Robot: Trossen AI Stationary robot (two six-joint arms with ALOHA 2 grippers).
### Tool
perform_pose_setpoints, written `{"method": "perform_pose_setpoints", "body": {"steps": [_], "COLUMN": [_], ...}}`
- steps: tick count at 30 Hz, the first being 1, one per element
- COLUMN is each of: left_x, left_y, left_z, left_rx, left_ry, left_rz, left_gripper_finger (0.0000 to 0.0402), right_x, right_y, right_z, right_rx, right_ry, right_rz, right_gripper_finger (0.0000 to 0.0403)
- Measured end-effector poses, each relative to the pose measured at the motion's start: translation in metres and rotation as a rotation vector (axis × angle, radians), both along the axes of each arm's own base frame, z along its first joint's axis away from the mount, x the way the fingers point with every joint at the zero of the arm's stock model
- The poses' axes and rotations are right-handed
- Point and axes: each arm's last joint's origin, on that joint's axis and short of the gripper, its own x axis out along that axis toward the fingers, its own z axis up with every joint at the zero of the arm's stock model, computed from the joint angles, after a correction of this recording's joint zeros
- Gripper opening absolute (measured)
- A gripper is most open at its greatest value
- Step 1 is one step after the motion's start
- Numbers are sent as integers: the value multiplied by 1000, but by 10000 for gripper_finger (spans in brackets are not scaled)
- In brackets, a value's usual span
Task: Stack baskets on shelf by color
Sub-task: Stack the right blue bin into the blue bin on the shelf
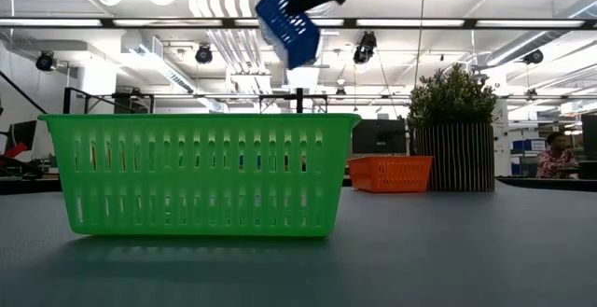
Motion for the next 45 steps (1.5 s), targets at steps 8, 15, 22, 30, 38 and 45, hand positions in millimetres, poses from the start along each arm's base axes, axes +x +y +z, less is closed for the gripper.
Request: {"method": "perform_pose_setpoints", "body": {"steps": [8, 15, 22, 30, 38, 45], "left_x": [-9, -17, -21, -22, -23, -23], "left_y": [1, 2, 2, 2, 2, 2], "left_z": [-1, -2, -4, -4, -4, -4], "left_rx": [-4, -14, -18, -19, -19, -19], "left_ry": [-33, -66, -79, -86, -89, -90], "left_rz": [0, -3, -5, -7, -8, -9], "left_gripper_finger": [0, 0, 0, 0, 0, 0], "right_x": [56, 83, 92, 96, 96, 95], "right_y": [-21, -58, -84, -89, -93, -96], "right_z": [-25, -45, -68, -82, -85, -97], "right_rx": [-95, -88, -77, -93, -95, -94], "right_ry": [79, 180, 298, 353, 345, 374], "right_rz": [57, -2, -16, 8, 0, 3], "right_gripper_finger": [9, 9, 9, 9, 9, 11]}}
